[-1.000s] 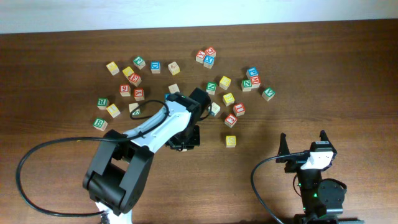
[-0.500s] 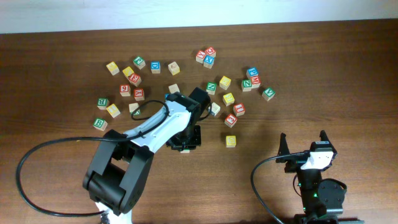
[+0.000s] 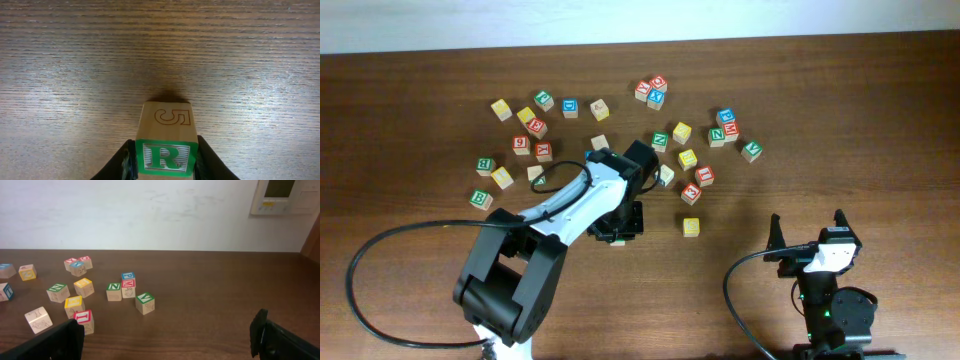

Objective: Spell out RSS
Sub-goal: 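Carry the R block forward and set it down in open space, then move the left gripper right and grasp the yellow S block, then carry the S block back and lower it beside the R block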

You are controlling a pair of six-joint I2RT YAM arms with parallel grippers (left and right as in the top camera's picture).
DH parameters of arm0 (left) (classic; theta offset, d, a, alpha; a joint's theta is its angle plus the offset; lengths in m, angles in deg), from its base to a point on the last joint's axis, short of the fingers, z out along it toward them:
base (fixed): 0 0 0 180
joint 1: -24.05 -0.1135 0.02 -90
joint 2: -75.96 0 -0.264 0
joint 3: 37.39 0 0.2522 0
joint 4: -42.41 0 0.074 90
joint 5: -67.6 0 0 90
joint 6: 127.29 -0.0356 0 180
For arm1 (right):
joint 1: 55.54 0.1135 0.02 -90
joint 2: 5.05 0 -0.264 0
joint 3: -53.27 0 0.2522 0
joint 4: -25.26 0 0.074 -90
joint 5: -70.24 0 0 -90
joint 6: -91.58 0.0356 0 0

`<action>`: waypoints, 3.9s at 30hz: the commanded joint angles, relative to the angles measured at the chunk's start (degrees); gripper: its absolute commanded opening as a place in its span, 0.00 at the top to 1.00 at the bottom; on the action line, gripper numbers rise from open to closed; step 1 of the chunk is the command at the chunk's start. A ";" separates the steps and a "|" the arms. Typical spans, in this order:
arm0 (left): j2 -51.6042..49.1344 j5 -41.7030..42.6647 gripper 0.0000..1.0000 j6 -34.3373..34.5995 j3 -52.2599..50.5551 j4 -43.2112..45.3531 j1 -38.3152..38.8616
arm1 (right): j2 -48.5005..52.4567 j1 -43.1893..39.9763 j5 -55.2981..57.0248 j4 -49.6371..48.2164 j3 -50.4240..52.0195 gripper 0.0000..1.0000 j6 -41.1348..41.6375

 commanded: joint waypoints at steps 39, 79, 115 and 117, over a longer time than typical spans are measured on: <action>-0.09 1.09 0.12 -5.92 26.51 -15.87 -1.86 | -0.52 -0.44 0.48 0.33 0.28 0.02 0.22; -17.73 -0.02 0.37 12.33 28.24 -4.98 16.33 | -0.52 -0.44 0.48 0.33 0.28 0.02 0.22; -19.32 -2.14 0.67 12.33 28.24 -3.69 16.92 | -0.52 -0.44 0.48 0.33 0.28 0.02 0.22; -19.32 -2.14 0.68 12.33 28.24 -3.52 16.96 | -0.52 -0.44 0.48 0.33 0.28 0.02 0.22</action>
